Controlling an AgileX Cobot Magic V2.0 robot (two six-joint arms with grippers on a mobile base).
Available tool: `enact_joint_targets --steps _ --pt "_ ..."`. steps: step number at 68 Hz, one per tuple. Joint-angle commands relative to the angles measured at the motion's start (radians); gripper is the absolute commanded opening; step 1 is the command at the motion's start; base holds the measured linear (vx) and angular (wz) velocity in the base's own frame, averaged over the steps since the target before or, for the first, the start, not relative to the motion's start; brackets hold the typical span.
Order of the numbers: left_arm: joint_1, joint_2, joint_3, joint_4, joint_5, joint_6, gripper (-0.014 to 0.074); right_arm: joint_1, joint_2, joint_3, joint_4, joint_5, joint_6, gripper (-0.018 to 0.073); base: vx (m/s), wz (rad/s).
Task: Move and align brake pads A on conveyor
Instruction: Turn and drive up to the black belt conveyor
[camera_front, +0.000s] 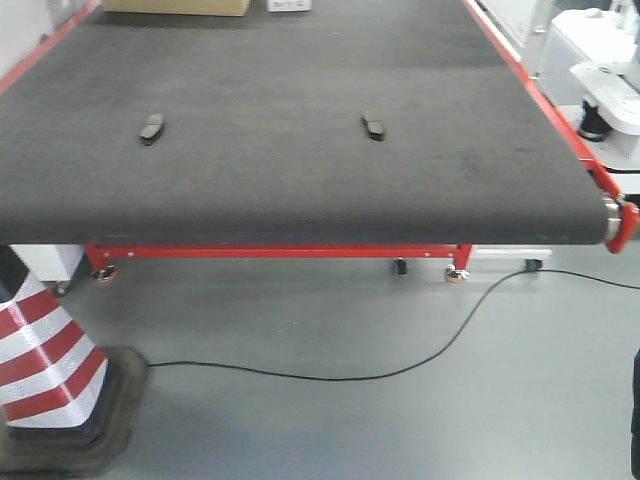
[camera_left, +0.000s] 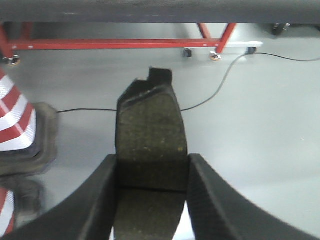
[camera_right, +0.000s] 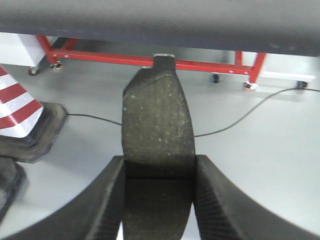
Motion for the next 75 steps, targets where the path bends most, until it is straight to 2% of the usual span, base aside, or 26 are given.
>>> enact_joint_targets --steps 1,43,75 --pt "-0.004 0.013 -0.026 0.008 -0.084 -0.002 -0.0006 -0.003 0.007 -0.028 0.006 -0.084 -0.011 -0.0004 0.0 -0.21" --pt "-0.004 0.013 -0.026 0.008 -0.084 -0.002 -0.0006 -0.003 0.007 -0.028 0.006 -0.084 -0.011 -0.0004 0.05 -0.05" --pt "-0.004 0.013 -0.026 0.008 -0.084 -0.002 -0.0006 -0.003 0.007 -0.028 0.006 -0.084 -0.011 -0.0004 0.24 0.03"
